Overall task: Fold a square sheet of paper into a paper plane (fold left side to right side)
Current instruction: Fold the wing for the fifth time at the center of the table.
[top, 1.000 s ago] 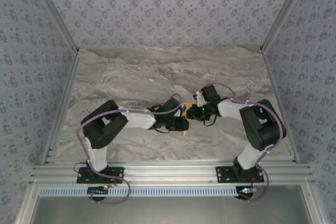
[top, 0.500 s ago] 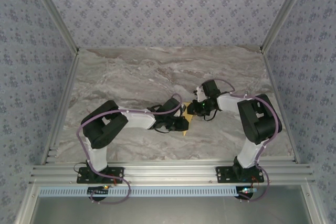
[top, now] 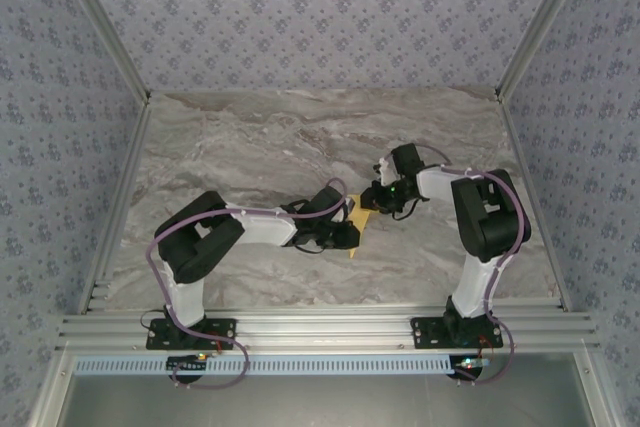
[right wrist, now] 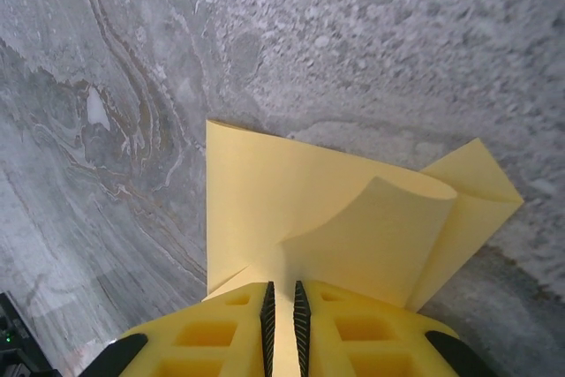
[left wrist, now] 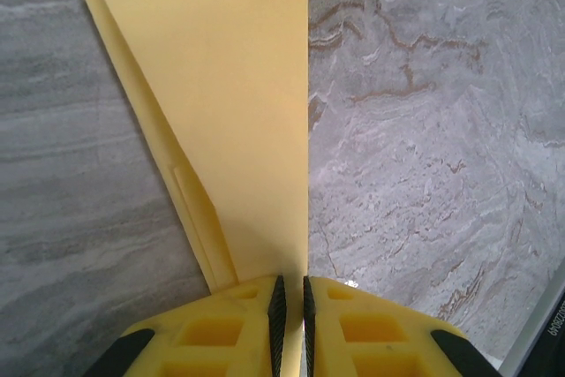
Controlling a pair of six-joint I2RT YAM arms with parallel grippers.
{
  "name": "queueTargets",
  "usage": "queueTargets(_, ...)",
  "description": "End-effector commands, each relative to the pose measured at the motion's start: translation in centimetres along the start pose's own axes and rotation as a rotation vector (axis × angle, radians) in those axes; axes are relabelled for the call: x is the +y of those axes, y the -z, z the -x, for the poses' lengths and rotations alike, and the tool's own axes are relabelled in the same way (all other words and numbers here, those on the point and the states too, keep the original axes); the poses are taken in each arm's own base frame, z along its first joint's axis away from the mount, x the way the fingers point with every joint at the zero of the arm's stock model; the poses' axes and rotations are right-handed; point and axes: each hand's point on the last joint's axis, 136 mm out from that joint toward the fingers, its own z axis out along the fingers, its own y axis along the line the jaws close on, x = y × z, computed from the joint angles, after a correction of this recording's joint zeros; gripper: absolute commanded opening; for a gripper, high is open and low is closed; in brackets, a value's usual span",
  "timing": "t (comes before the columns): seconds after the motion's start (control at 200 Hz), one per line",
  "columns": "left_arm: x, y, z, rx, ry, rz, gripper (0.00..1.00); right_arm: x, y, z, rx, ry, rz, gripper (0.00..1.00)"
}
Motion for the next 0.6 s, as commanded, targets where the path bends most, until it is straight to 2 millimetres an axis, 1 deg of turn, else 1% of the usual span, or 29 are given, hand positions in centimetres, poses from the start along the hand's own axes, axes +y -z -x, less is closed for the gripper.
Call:
queueTargets(0.0,4.0,-1.1,-3.8,0.119,0.042,0.14,0.16,-2.8,0.6,3.0,-0.078,0.022,-0.098,0.2)
queueTargets(0.465,3.9,-1.0,-3.8,0.118,0.04,0.137,0.15,-4.9,1.7,6.3,-0.116,-0.032,-0.101,0.2)
queueTargets(0.53,3.9,-0.9,-3.8,0.117,0.042,0.138,0.15,-5.0,2.1,6.8,-0.126,-0.035,-0.099,0.2)
queueTargets(0.595,3.7,-0.9,-3.7,0.114,0.042,0.133,0.15,-4.5,2.8,7.3,-0.145,-0.025,-0.094,0.2)
